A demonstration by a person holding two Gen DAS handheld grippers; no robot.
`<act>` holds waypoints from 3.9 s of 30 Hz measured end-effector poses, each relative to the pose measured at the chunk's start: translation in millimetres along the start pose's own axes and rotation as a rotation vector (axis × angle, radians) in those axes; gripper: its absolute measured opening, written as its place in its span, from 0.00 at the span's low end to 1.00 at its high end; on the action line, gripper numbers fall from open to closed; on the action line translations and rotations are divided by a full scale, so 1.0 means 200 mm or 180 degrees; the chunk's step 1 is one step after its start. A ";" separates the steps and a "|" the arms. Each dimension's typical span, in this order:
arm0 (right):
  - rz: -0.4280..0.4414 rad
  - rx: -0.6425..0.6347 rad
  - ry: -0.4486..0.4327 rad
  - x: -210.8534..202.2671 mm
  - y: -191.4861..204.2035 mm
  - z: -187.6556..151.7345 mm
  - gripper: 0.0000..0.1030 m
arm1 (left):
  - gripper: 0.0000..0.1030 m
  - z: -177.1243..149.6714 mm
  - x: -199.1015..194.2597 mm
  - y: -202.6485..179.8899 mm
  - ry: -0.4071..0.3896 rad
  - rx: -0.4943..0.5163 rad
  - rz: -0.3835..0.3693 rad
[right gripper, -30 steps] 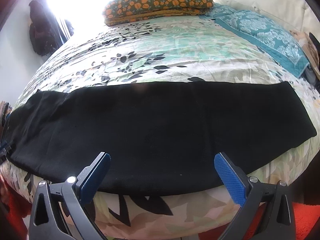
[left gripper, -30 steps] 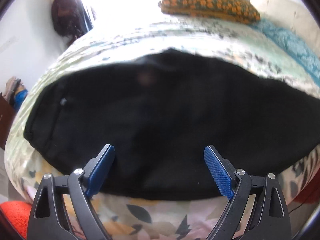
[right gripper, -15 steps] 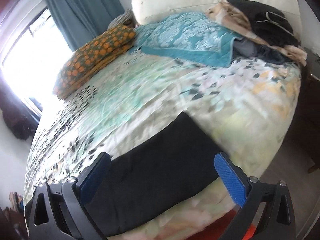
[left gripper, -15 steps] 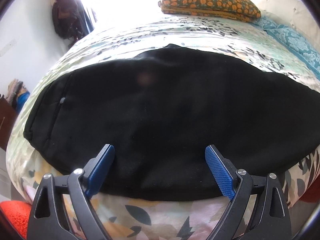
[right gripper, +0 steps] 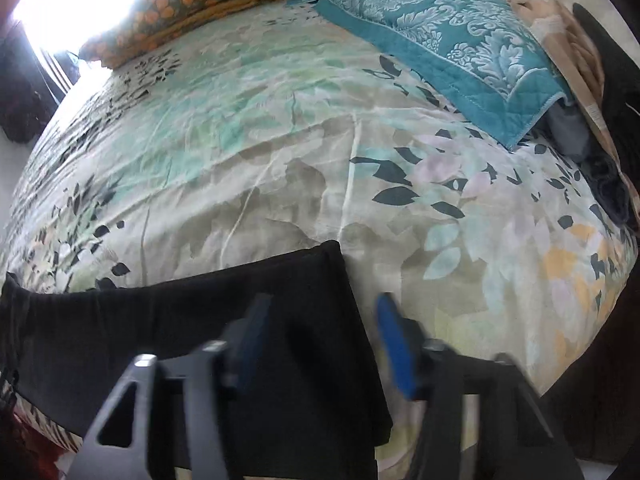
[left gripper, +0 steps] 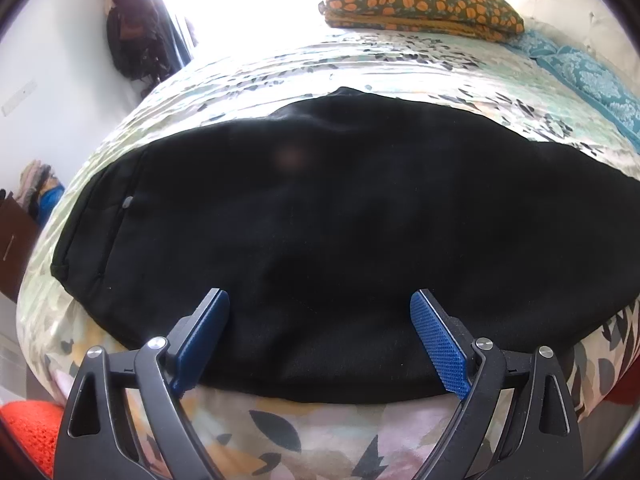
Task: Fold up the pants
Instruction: 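Roll the right tool and grasp the trouser leg end, then fold the leg end over the trousers with the right tool and release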
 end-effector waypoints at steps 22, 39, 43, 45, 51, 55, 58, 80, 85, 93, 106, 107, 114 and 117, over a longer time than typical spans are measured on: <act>0.1114 0.1285 -0.0457 -0.16 -0.43 -0.15 0.67 | 0.91 0.00 0.01 -0.01 -0.0031 0.0013 0.0082; 0.1784 0.1171 0.0304 0.05 -0.27 -0.29 0.68 | 0.91 0.00 0.00 0.00 -0.0019 0.0028 0.0085; 0.1874 0.1420 0.0283 0.07 -0.30 -0.31 0.68 | 0.91 0.00 0.00 0.00 -0.0017 0.0029 0.0081; 0.1971 0.1505 0.0251 0.07 -0.32 -0.32 0.66 | 0.91 0.00 0.00 0.00 -0.0018 0.0035 0.0077; 0.2192 0.1789 0.0177 0.05 -0.38 -0.37 0.64 | 0.91 0.00 0.00 0.00 -0.0029 0.0037 0.0082; 0.2330 0.1931 0.0286 0.04 -0.36 -0.43 0.64 | 0.91 0.00 0.00 0.00 -0.0032 0.0036 0.0083; 0.2465 0.2068 0.0295 0.05 -0.35 -0.45 0.66 | 0.91 0.00 0.00 0.00 -0.0030 0.0028 0.0091; 0.1986 0.1224 -0.0599 -0.44 0.11 -0.27 0.19 | 0.90 -0.01 -0.14 -0.63 0.0156 0.0859 -0.0834; 0.2327 0.1040 -0.0553 -0.52 0.50 -0.30 0.19 | 0.90 -0.04 -0.18 -0.67 0.0247 0.0891 -0.1062; 0.2671 0.0479 -0.0336 -0.55 1.30 -0.33 0.19 | 0.90 0.12 -0.19 -0.10 0.0141 -0.0185 -0.1184; 0.2720 0.0140 0.0090 -0.26 2.16 -0.47 0.19 | 0.90 0.08 -0.11 0.24 0.0137 -0.0714 -0.1123; 0.2722 0.0112 0.0105 -0.24 2.20 -0.48 0.19 | 0.90 0.08 -0.10 0.26 0.0141 -0.0741 -0.1127; 0.2444 -0.0298 0.0242 -0.11 2.46 -0.57 0.31 | 0.90 0.09 -0.08 0.31 0.0188 -0.0872 -0.1095; 0.2397 -0.0546 0.0212 -0.13 2.52 -0.63 0.83 | 0.90 0.09 -0.08 0.34 0.0162 -0.0956 -0.1068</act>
Point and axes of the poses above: each gripper's, at about its wrist camera, not at the fingertips, and x roughly the way its jaws point, y to its left, z to its top, the point moved 3 cm from there along x, roughly the way its jaws point, and after that the axes turned 2 degrees about -x, right-handed, at the moved point
